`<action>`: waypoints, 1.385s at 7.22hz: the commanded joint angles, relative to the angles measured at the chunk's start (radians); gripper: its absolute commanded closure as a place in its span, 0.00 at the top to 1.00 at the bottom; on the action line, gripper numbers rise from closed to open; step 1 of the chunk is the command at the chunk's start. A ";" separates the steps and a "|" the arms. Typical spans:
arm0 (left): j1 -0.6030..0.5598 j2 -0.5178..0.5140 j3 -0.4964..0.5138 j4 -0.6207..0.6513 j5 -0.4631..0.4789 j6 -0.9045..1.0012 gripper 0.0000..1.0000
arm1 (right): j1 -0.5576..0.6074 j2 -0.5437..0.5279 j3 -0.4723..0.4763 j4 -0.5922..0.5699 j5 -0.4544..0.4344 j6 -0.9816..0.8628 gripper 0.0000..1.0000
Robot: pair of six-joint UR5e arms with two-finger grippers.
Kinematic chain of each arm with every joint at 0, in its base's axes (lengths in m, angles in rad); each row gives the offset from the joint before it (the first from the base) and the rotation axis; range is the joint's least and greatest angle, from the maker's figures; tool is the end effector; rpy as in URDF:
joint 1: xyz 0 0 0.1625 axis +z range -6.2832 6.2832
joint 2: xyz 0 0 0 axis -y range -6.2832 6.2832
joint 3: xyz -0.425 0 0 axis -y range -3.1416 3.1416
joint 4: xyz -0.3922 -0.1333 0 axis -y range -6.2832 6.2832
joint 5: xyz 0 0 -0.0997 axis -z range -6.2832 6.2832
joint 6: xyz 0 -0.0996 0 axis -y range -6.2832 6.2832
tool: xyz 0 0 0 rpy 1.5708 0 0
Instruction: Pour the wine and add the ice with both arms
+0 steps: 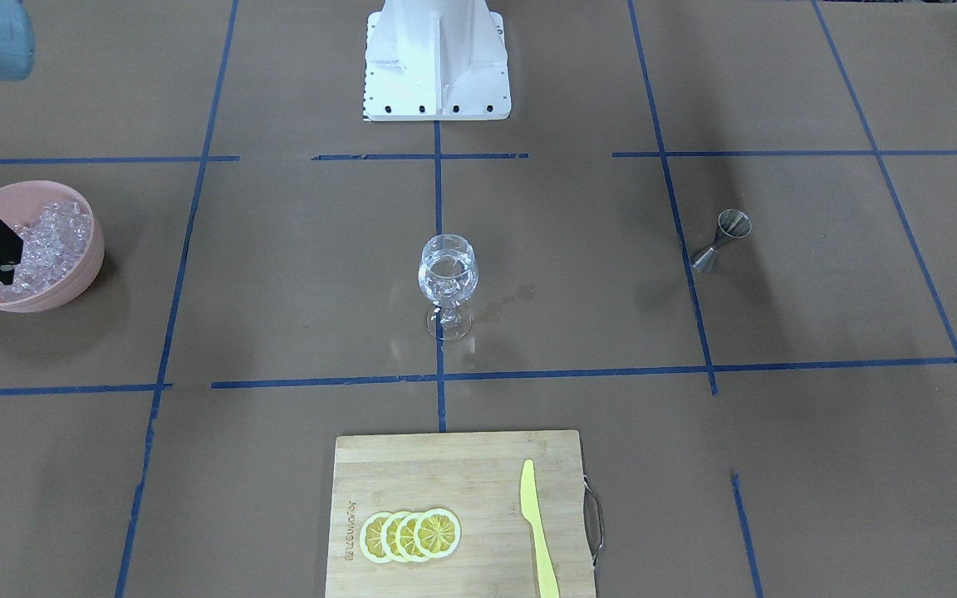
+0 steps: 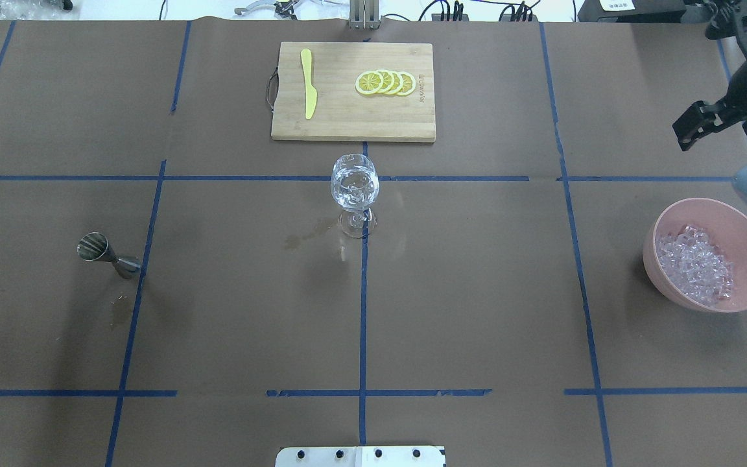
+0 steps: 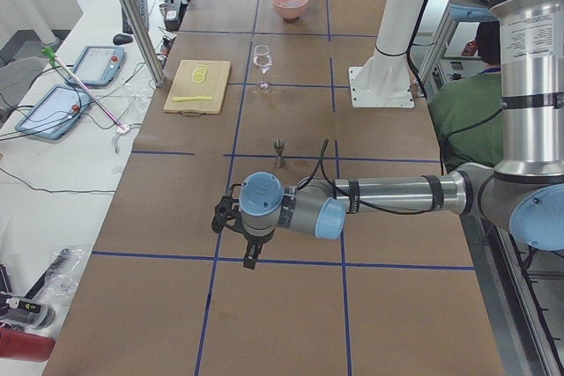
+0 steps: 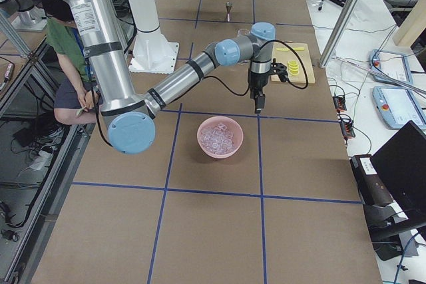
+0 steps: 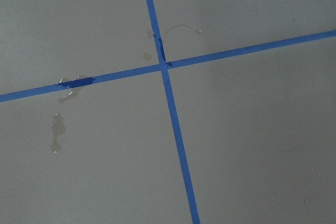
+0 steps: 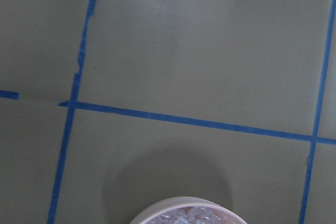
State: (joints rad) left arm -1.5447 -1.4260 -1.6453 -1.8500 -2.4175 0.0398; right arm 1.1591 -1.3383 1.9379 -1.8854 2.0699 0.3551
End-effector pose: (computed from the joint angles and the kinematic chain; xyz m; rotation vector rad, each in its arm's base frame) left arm -0.0472 -0.4425 0.6545 0.2022 0.8427 0.1502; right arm -0.1384 -0.5310 0.4106 0.0734 -0.5644 -0.1262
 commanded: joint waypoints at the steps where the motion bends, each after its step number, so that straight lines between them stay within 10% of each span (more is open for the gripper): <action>1: 0.000 0.001 -0.002 0.000 0.000 -0.001 1.00 | 0.103 -0.167 0.006 0.023 0.045 -0.193 1.00; 5: 0.000 0.001 -0.004 0.000 -0.002 -0.001 1.00 | 0.244 -0.473 -0.023 0.303 0.113 -0.301 1.00; 10: 0.000 0.002 -0.011 0.000 -0.002 0.000 1.00 | 0.330 -0.558 -0.056 0.327 0.145 -0.297 1.00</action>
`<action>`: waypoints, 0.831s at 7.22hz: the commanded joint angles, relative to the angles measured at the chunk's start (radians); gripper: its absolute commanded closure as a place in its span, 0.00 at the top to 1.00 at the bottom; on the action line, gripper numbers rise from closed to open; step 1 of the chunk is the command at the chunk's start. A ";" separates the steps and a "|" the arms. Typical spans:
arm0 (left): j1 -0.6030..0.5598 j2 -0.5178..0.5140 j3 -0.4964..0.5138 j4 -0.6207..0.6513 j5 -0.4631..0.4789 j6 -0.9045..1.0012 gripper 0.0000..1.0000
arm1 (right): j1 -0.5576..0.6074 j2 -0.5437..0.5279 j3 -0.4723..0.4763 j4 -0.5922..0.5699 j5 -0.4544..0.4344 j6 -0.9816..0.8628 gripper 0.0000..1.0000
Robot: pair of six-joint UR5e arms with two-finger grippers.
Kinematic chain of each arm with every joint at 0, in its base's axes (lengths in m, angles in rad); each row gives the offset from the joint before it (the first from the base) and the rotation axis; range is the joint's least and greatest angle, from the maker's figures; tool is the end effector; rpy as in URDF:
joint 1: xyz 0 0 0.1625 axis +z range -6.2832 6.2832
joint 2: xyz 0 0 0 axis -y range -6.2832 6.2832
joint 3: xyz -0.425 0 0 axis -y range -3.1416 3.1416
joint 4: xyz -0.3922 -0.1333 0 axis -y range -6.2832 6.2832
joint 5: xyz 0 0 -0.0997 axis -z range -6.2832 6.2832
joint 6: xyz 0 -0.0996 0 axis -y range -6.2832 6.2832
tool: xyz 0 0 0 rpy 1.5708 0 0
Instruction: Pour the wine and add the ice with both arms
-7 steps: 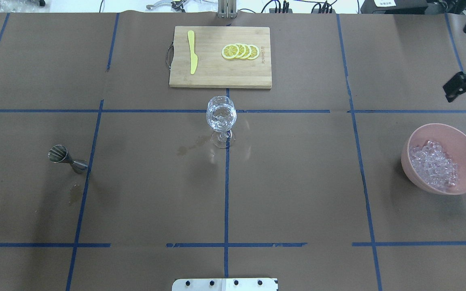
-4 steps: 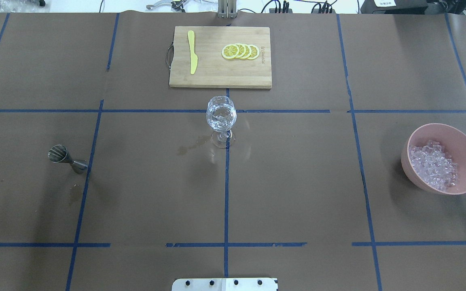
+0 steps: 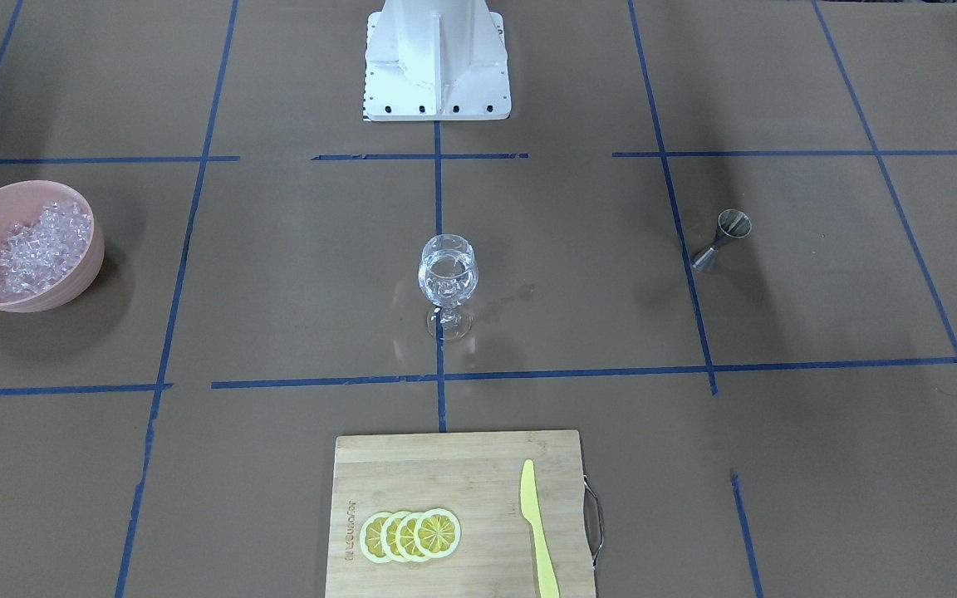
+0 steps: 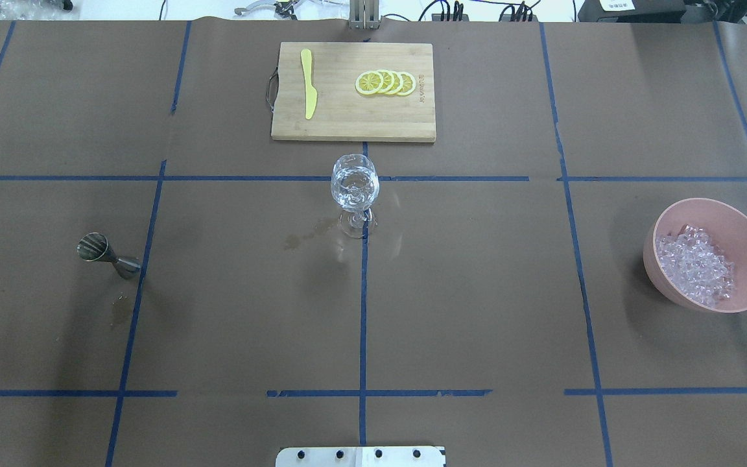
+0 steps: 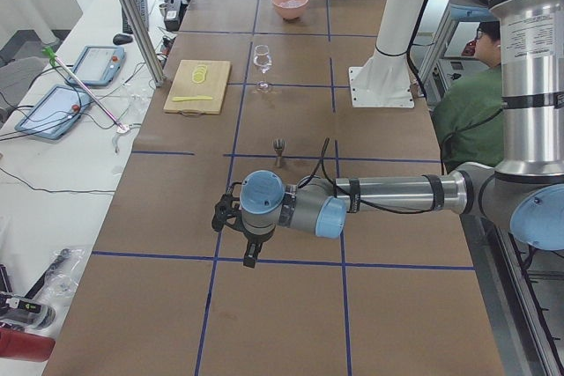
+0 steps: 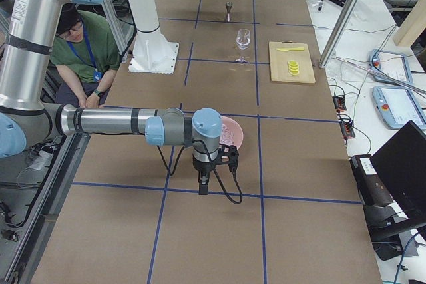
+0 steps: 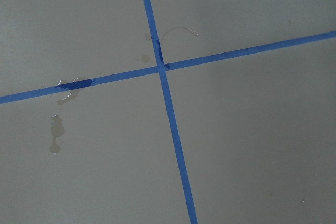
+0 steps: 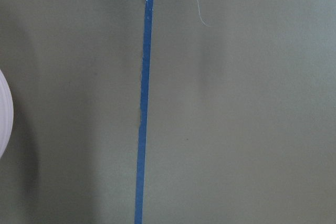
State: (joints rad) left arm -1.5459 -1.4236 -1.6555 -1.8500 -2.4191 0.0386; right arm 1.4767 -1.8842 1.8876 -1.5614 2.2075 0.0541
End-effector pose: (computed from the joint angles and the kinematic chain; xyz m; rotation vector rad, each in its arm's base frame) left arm -0.0476 -0.4420 0.6503 0.2095 0.8440 0.1514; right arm 0.0398 -0.3672 0.6443 -0.0348 -0.6359 -0.0427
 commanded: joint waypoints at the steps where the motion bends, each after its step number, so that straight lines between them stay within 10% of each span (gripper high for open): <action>1: 0.001 -0.001 -0.004 0.000 0.000 0.003 1.00 | 0.025 -0.015 -0.024 0.004 0.029 0.007 1.00; 6: 0.000 0.002 -0.018 0.002 0.000 0.004 1.00 | 0.025 -0.003 -0.054 0.009 0.014 0.006 1.00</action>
